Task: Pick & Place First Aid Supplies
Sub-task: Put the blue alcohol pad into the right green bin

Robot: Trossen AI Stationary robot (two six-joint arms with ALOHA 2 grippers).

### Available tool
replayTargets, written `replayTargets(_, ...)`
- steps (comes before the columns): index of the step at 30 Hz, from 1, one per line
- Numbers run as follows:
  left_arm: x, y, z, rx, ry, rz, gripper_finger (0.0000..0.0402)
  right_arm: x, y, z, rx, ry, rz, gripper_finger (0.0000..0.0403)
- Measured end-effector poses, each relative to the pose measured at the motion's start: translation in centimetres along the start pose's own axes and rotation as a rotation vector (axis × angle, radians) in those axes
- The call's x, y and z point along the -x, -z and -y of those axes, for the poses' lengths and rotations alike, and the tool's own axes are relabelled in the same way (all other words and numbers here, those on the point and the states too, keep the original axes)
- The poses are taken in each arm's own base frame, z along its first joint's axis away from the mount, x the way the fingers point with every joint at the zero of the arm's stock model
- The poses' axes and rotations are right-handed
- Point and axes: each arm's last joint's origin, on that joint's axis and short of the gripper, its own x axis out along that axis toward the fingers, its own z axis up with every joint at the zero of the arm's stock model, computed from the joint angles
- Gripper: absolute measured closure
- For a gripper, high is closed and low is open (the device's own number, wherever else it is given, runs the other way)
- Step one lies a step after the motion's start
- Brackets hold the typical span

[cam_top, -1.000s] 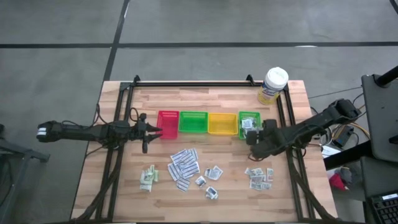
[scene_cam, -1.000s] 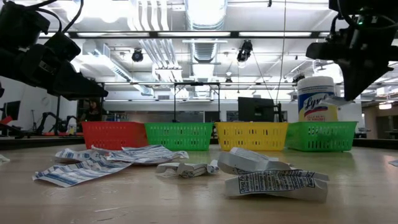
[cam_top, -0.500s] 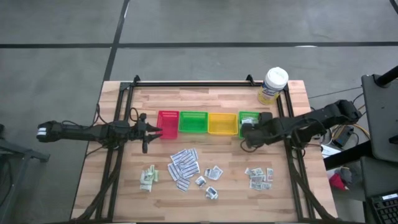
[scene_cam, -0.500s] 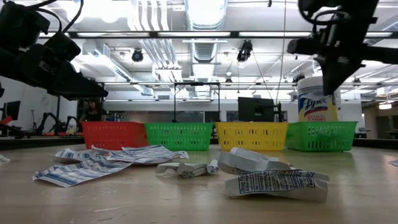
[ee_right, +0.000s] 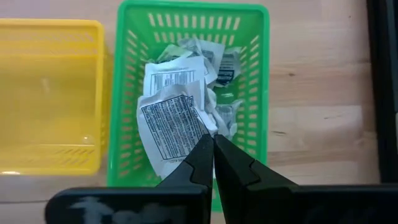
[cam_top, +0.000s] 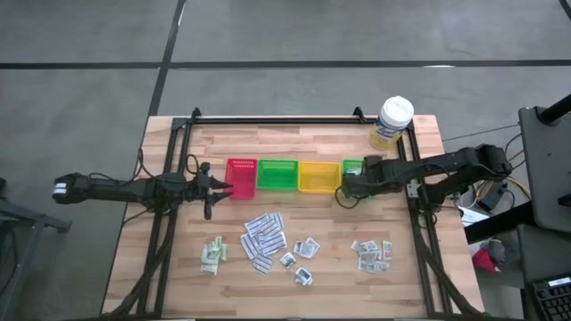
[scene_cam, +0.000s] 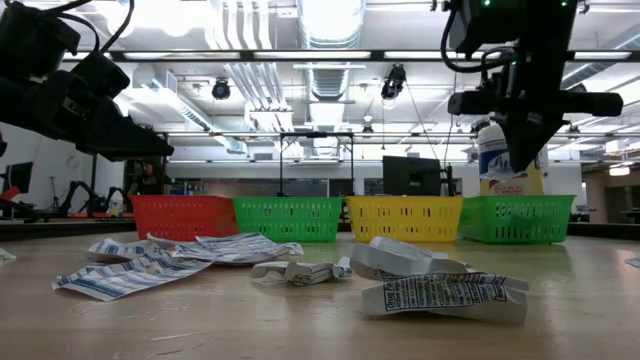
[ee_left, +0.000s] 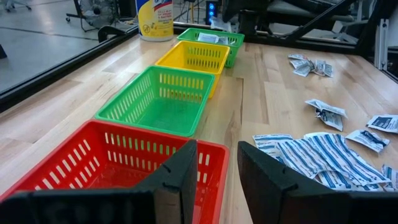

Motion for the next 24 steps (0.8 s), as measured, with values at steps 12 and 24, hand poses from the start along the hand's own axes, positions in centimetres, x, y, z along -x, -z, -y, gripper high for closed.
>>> replayTargets(12, 0.0, 0.0, 0.0, 0.000, 0.000, 0.001, 0.0289, -2.4, -1.3, -1.0, 0.050, 0.080, -0.054, 0.0394)
replayTargets(24, 0.0, 0.0, 0.0, 0.000, 0.000, 0.001, 0.0289, -3.9, -1.1, -1.7, 0.143, 0.138, -0.072, 0.0394)
